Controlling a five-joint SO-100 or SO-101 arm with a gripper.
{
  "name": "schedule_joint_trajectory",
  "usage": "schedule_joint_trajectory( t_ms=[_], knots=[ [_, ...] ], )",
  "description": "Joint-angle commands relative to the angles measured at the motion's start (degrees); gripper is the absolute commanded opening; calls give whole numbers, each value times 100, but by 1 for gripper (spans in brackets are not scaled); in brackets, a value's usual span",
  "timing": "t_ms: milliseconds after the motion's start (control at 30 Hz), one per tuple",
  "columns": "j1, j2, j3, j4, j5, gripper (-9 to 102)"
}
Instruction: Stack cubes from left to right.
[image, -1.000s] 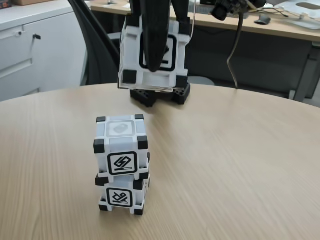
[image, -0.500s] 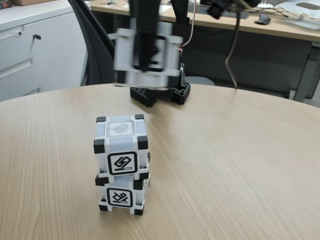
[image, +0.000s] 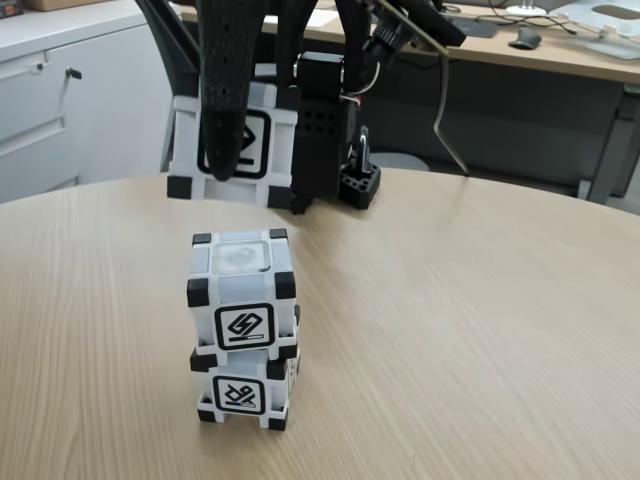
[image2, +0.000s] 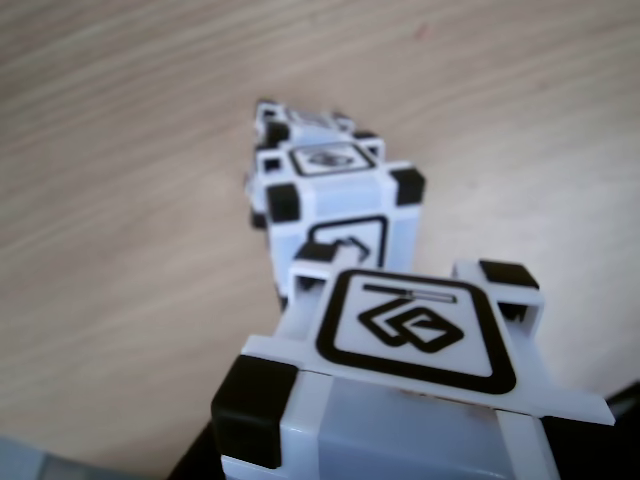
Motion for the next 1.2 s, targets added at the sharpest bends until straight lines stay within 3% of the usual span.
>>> schedule_joint_trajectory(
  t_ms=[0,833,1167],
  knots=[
    [26,9,-281,-44,26,0],
    [26,-659,-264,-70,-123,1],
    [35,-659,-264,-26,-211,37]
  ],
)
